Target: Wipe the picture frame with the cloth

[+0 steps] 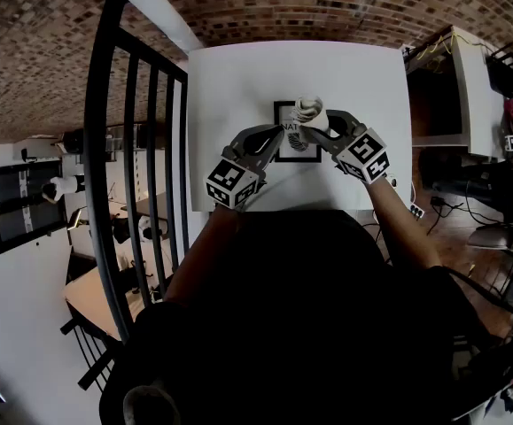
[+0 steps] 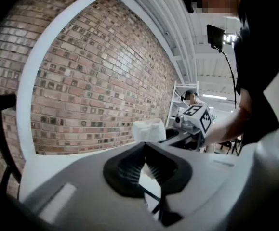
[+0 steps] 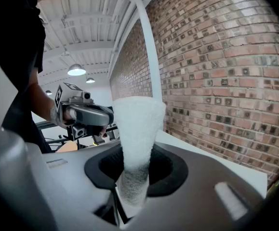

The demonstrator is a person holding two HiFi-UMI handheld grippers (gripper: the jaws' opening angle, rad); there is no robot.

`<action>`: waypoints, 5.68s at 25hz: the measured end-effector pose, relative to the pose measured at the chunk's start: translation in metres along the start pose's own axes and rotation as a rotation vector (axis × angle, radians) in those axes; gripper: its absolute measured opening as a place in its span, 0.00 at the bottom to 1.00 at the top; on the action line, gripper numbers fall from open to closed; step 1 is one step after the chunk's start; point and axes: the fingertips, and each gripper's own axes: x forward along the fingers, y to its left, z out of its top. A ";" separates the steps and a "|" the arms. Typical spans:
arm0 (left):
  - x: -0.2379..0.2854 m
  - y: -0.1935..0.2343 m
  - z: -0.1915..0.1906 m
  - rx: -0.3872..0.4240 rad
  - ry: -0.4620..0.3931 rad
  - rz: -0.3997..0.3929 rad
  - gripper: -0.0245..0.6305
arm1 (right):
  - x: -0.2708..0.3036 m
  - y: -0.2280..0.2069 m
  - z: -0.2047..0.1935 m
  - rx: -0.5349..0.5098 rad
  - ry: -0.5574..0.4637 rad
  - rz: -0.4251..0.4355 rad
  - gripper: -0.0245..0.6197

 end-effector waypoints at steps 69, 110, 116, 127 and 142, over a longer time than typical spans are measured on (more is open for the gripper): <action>-0.024 -0.003 -0.076 -0.024 0.148 0.073 0.04 | 0.077 -0.067 -0.159 -0.548 0.927 0.109 0.21; -0.013 -0.021 -0.077 -0.037 0.194 -0.015 0.04 | 0.031 -0.069 -0.202 -0.546 1.077 0.075 0.21; -0.021 -0.017 -0.077 -0.042 0.179 0.010 0.04 | 0.063 -0.048 -0.176 -0.550 0.992 0.093 0.21; -0.044 0.004 -0.089 -0.059 0.166 0.087 0.04 | 0.128 0.014 -0.156 -0.652 0.964 0.208 0.22; -0.029 -0.001 -0.095 -0.050 0.188 0.038 0.04 | 0.091 -0.001 -0.191 -0.665 1.059 0.187 0.22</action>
